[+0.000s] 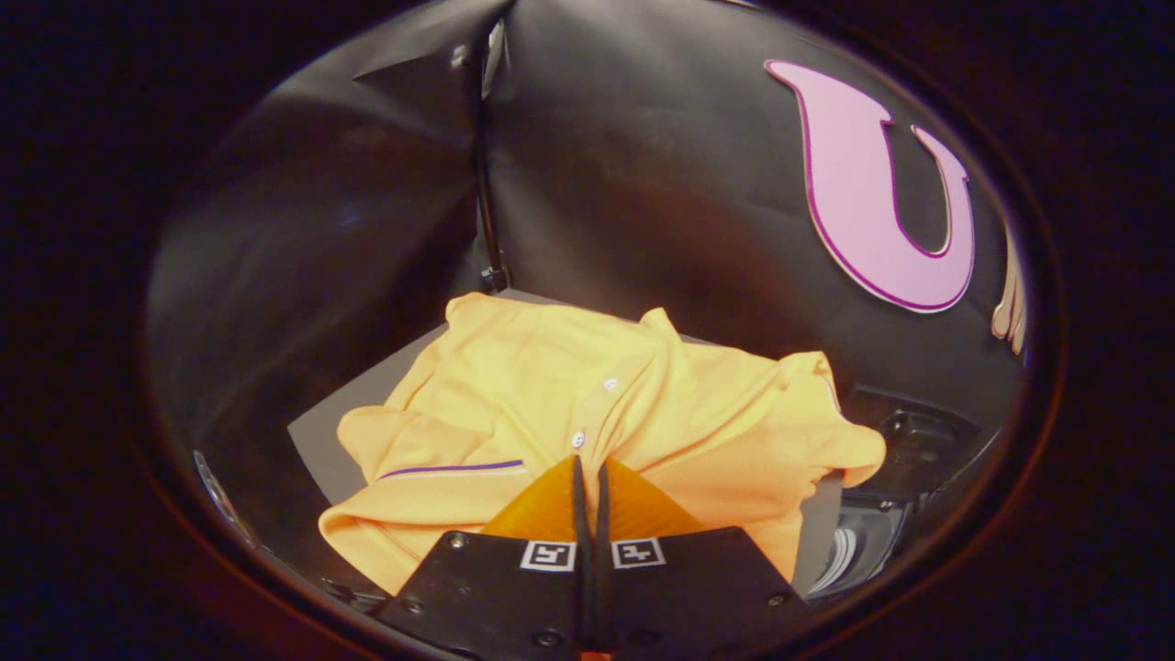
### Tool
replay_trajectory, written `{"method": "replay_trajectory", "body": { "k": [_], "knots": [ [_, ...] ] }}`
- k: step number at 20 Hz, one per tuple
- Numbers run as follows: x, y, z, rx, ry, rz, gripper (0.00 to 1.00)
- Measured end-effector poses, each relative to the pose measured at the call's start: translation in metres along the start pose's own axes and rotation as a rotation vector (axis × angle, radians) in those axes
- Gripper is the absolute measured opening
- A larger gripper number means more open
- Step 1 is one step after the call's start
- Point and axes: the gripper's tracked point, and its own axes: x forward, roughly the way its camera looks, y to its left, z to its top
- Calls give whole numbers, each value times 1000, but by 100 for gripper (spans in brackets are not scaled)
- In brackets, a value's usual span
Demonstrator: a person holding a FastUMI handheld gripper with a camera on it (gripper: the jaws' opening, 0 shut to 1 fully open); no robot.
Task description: Put the clothes into the washing machine and then close the washing machine lid.
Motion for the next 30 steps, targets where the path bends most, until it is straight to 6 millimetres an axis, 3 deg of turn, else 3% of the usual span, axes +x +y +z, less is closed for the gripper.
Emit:
{"method": "replay_trajectory", "body": {
  "k": [4,12,15,22,24,27,30],
  "knots": [
    [-29,-36,0,59,-49,-45,0],
    [-105,-170,15,168,-173,-339,0],
    [-115,-210,6,208,-170,-411,0],
    [-102,-276,-37,343,-144,-497,3],
    [-107,-302,-39,335,-172,-559,19],
    [-116,-315,-37,323,-187,-600,49],
    [-114,-313,-41,314,-177,-587,49]
  ]
}}
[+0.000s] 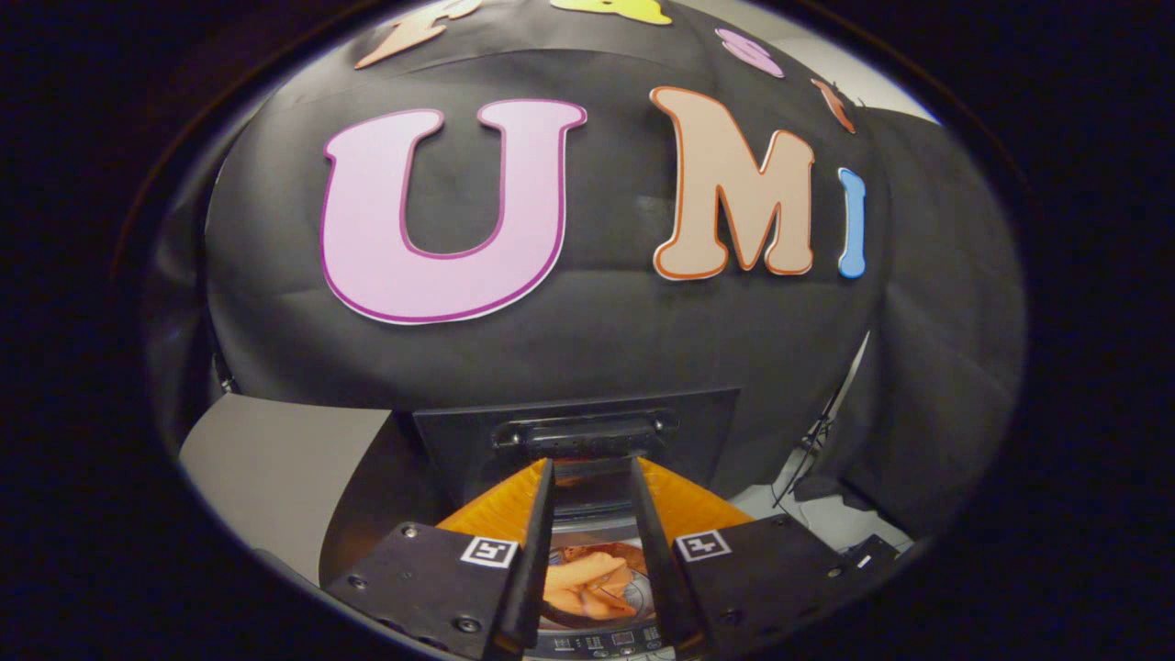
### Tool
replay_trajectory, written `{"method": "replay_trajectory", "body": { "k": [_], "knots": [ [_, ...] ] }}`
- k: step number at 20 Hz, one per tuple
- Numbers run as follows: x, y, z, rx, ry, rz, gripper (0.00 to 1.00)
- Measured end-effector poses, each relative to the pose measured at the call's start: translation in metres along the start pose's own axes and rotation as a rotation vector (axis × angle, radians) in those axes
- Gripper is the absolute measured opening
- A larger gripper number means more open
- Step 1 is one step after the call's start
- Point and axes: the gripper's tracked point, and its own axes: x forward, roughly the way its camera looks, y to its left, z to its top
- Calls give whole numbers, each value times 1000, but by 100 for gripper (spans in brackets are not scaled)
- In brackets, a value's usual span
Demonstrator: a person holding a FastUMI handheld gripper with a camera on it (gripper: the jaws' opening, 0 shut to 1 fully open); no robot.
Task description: Put the clothes into the washing machine and then close the washing machine lid.
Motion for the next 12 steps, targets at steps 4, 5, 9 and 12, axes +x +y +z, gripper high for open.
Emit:
{"method": "replay_trajectory", "body": {
  "k": [4,5,9,12],
  "knots": [
    [7,9,-5,-16,8,24,50],
    [12,12,-5,-11,10,33,55],
    [33,23,3,-27,2,48,83],
    [56,29,18,-24,-28,44,98]
  ]
}}
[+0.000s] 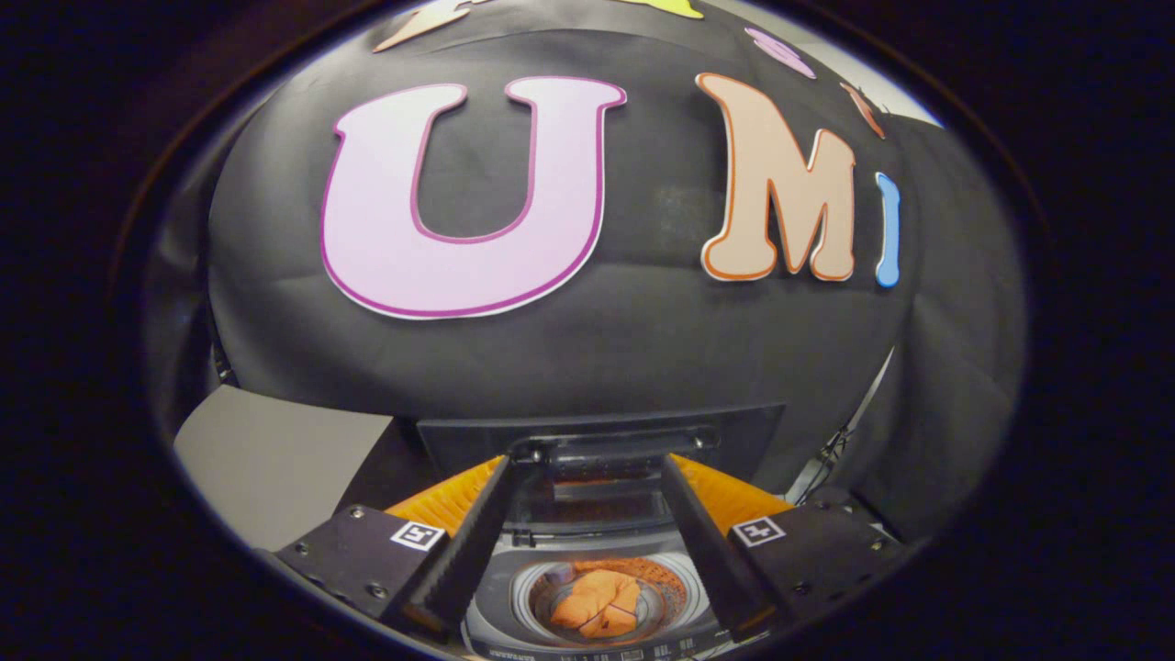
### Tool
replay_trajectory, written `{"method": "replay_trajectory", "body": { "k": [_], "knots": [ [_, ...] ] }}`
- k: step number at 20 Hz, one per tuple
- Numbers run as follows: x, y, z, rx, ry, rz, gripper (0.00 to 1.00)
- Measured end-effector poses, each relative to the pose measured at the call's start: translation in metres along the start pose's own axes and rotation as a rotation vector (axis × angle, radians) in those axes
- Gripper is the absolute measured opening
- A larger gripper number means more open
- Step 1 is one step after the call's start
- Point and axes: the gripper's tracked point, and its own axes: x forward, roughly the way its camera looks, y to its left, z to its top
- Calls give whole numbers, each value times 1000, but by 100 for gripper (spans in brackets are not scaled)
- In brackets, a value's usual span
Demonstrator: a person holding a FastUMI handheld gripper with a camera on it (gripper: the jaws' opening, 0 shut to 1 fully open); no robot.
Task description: Put the clothes into the washing machine and then close the washing machine lid.
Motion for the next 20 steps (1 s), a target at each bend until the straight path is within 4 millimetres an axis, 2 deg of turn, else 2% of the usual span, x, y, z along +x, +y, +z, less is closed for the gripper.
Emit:
{"method": "replay_trajectory", "body": {
  "k": [2,6,8,10,12,13,15,20],
  "knots": [
    [19,4,15,5,-32,7,98],
    [66,8,26,-30,-56,4,98],
    [87,11,21,-49,-42,4,97],
    [100,14,0,-67,33,11,97],
    [103,17,4,-13,16,30,96],
    [97,18,-2,-9,40,33,96],
    [94,16,1,-35,37,40,95],
    [60,12,-11,-38,52,65,95]
  ]
}}
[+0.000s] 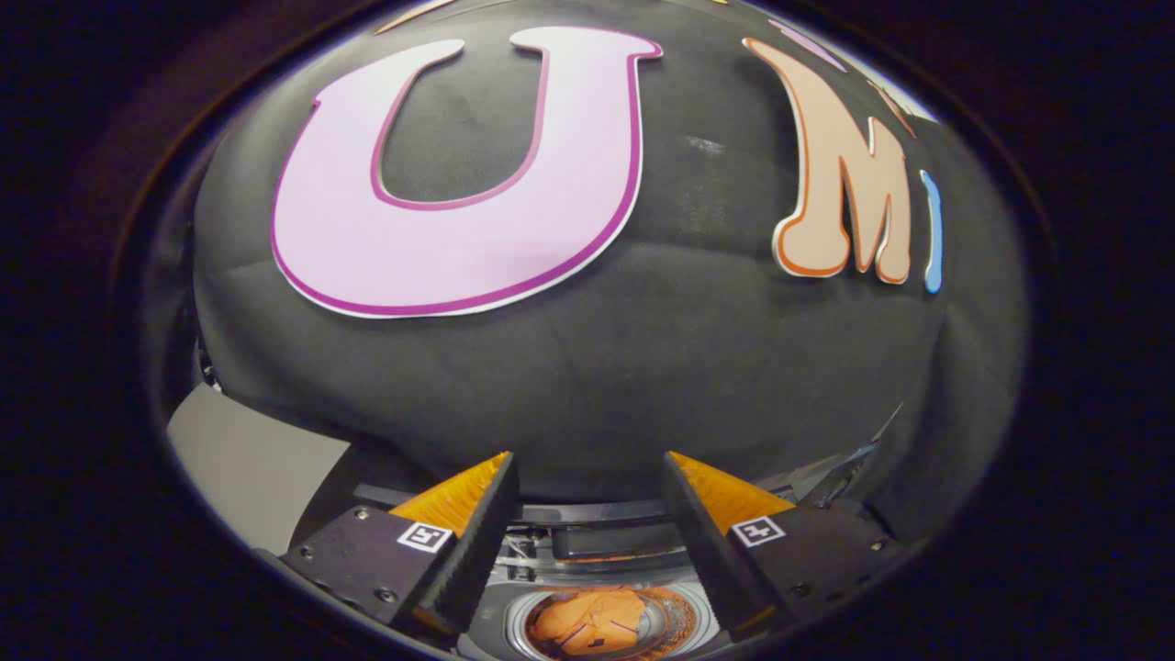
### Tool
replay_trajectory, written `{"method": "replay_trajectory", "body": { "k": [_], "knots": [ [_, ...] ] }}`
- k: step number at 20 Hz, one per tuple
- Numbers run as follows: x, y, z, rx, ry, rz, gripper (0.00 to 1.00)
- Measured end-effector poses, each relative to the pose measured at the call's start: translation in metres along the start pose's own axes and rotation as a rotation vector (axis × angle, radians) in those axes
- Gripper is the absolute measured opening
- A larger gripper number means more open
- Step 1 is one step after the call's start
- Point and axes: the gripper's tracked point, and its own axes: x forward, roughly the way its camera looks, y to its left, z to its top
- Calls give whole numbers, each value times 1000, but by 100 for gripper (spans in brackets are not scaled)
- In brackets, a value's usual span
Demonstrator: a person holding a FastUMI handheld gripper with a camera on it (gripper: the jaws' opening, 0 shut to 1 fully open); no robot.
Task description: Put the clothes into the washing machine and then close the washing machine lid.
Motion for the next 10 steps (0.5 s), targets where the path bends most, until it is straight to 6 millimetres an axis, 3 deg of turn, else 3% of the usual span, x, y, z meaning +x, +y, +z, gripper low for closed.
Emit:
{"method": "replay_trajectory", "body": {
  "k": [5,10],
  "knots": [
    [-41,0,-25,4,18,38,95],
    [-82,-4,-74,29,91,78,95]
  ]
}}
